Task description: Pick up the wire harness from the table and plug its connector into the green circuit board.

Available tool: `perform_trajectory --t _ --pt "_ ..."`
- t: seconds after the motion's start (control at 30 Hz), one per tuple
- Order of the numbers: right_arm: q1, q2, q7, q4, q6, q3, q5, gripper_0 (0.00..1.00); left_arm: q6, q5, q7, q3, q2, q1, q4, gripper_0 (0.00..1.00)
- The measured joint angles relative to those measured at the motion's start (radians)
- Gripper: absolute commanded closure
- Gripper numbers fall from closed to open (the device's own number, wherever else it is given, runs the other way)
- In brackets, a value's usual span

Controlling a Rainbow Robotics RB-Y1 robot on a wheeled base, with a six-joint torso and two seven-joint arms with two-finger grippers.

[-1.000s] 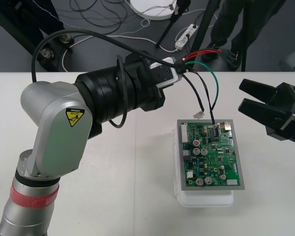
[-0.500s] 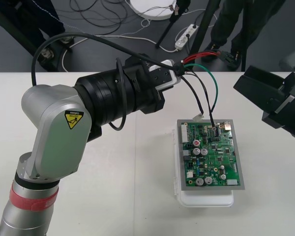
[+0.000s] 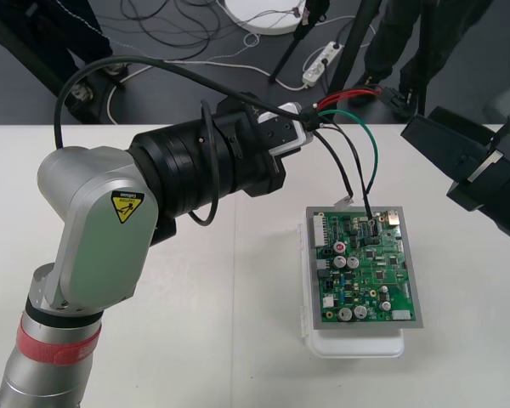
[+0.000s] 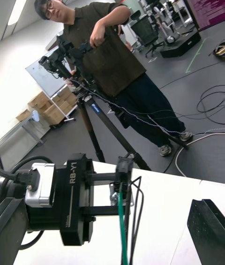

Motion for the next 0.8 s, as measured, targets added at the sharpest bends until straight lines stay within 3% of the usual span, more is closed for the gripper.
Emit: perform_trajectory --t 0.8 --pt "0.000 0.040 0.000 -0.028 0.071 0.003 0.039 0.00 0.000 0.018 0.000 0.000 0.000 0.000 0.000 1.00"
